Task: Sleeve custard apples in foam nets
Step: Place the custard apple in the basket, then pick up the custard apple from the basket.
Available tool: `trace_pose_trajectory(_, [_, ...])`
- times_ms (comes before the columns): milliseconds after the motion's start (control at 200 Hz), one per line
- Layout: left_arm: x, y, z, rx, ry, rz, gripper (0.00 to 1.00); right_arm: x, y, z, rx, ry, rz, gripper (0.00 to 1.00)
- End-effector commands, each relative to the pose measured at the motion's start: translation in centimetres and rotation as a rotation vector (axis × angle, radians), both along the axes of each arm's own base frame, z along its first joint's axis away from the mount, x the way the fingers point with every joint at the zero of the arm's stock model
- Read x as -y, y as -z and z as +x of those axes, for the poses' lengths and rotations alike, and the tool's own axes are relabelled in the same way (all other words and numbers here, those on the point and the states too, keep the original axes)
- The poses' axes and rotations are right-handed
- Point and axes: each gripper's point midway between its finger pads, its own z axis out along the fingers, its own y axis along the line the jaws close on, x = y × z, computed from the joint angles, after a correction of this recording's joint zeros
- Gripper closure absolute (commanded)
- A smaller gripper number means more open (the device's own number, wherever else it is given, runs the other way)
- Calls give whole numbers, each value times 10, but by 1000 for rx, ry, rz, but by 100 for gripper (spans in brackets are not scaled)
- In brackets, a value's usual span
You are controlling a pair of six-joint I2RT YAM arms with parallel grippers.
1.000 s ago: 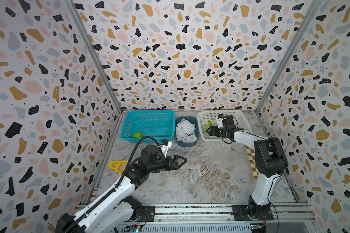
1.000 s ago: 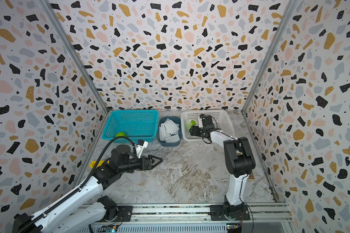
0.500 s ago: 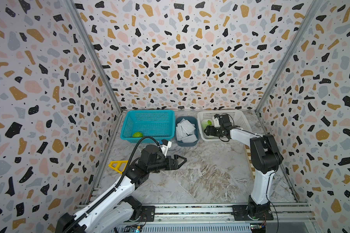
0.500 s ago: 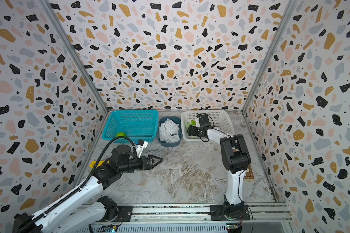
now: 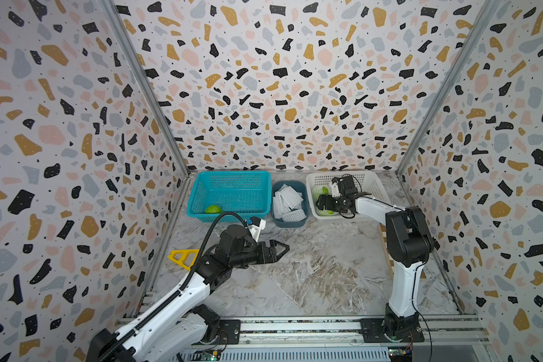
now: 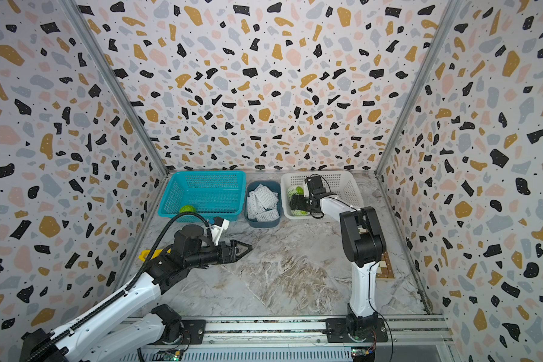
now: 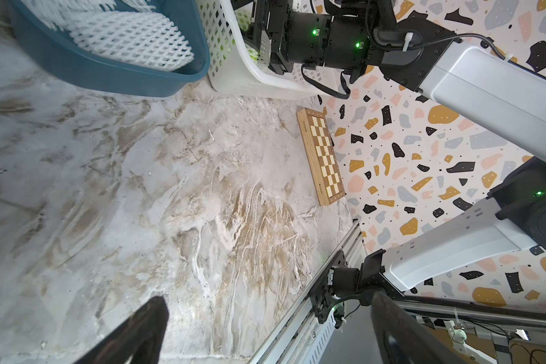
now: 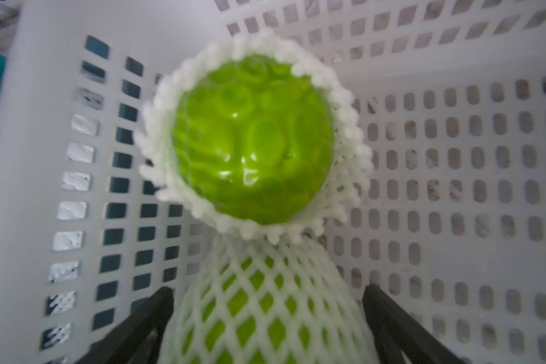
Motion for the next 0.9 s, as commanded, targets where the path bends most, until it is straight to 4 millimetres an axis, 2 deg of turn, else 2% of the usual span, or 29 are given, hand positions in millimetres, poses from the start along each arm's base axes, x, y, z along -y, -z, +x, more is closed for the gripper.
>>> trace_pose_trajectory(0, [-4, -9, 7, 25, -35, 3, 1, 4, -56, 2, 101, 20, 6, 3])
trace_pose_trajectory(165, [-8, -9, 11, 17, -71, 20, 1, 9, -84, -4, 155, 31, 9, 3])
trace_pose_trajectory(280, [-7, -2, 9, -19, -61, 44, 1, 11, -103, -9, 190, 40, 12, 3])
trace_pose_trajectory(456, [-16, -9, 12, 6, -99, 71, 1, 8, -131, -31, 253, 32, 49, 4])
trace_pose_trajectory(541, [-24, -14, 17, 21, -126, 106, 0, 0, -144, -52, 286, 19, 82, 4])
trace_pose_trajectory(661, [-35, -22, 30, 7, -147, 145, 1, -20, -153, -92, 330, -29, 124, 5])
trace_pose_trajectory(891, [-78, -44, 77, 20, -286, 282, 1, -47, -135, -167, 342, -153, 149, 4])
